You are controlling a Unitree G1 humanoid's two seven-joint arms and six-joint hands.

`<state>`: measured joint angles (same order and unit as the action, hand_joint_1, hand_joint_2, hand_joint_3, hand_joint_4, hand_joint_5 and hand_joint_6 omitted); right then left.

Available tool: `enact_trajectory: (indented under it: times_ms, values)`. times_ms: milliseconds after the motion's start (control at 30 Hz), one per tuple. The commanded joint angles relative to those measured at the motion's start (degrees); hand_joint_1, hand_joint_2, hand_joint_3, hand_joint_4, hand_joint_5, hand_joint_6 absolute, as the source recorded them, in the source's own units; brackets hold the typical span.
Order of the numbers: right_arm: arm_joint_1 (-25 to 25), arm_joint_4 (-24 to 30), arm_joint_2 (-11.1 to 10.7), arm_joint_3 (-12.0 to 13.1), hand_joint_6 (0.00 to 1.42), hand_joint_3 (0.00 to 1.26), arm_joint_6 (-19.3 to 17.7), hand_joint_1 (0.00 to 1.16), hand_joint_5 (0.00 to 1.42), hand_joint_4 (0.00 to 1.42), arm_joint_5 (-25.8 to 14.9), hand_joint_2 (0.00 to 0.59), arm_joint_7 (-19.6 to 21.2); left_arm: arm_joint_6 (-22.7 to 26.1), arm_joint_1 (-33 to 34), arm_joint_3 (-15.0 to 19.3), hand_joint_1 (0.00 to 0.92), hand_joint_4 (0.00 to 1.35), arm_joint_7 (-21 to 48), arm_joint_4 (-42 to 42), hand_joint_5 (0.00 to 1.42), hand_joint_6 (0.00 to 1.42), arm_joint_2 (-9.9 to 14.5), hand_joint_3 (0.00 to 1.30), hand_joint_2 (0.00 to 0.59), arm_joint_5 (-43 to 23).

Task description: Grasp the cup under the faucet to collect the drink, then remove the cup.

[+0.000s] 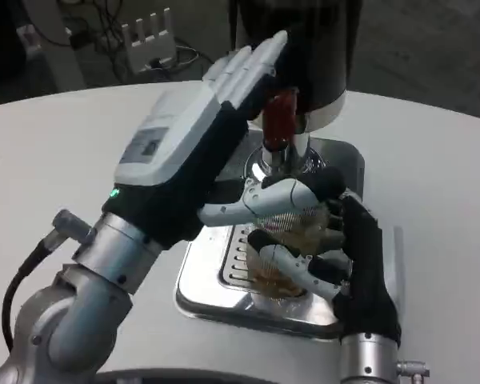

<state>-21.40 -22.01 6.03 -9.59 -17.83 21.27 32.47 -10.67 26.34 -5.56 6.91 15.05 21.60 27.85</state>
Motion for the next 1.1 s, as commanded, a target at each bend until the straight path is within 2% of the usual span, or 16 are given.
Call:
enact_trajectory:
  times_ms: [33, 300, 433, 600, 1100]
  values:
    - [2.61, 2.01, 1.1, -1.16, 1.29, 0.78, -1.02, 0.91, 1.13, 0.92, 1.23, 0.139, 0.55, 0.8, -1.59, 0.93, 0.0, 0.0, -1.11, 1.94, 0.0, 0.0, -0.64, 0.0, 0.047, 0.48]
    - [6.97, 6.13, 0.64, -2.68, 1.34, 0.81, -1.05, 0.91, 1.17, 0.95, 1.57, 0.13, -0.26, 4.47, -4.77, 3.73, 0.0, 0.0, -0.4, 7.37, 0.0, 0.0, -1.54, 0.0, 0.04, -0.29]
    - [10.25, 8.95, 0.29, -3.47, 1.36, 0.81, -1.26, 0.91, 1.18, 0.95, 1.49, 0.124, -0.68, 5.89, -6.34, 4.85, 0.0, 0.0, 0.09, 9.6, 0.0, 0.0, -1.18, 0.0, 0.04, -0.86]
    - [14.0, 12.04, 0.25, -4.37, 1.36, 0.81, -1.67, 0.91, 1.18, 0.95, 1.59, 0.121, -0.77, 4.31, -8.76, 6.19, 0.0, 0.0, 0.0, 10.25, 0.0, 0.0, -0.3, 0.0, 0.05, -1.84]
    - [20.03, 20.5, -0.26, -6.1, 1.4, 0.82, -1.86, 0.91, 1.19, 0.96, 1.73, 0.122, -3.1, 0.62, -14.91, 7.9, 0.0, 0.0, -0.83, 8.86, 0.0, 0.0, 0.79, 0.0, 0.059, -2.78]
